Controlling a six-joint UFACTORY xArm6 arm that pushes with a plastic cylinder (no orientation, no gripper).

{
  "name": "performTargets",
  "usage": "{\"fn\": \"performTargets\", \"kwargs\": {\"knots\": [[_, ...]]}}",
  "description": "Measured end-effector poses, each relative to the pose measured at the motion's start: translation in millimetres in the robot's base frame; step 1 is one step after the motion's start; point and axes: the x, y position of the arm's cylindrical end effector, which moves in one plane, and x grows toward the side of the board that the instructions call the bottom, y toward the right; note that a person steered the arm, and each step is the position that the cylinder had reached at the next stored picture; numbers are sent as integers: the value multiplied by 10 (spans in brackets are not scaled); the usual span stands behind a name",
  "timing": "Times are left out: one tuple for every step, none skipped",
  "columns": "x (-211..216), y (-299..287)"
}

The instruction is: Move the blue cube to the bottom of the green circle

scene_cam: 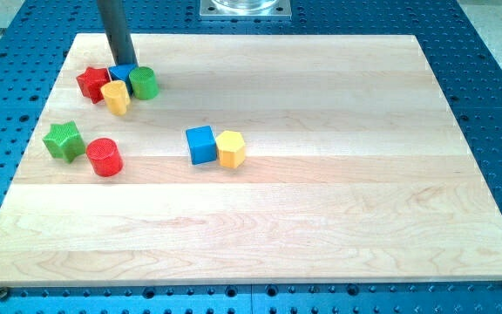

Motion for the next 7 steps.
{"fn": "performTargets", "kwargs": {"knots": [[-198, 324], [14, 1022], [798, 1766], [1638, 1995], [1724, 1880], [1820, 1497], [1689, 1105]]}}
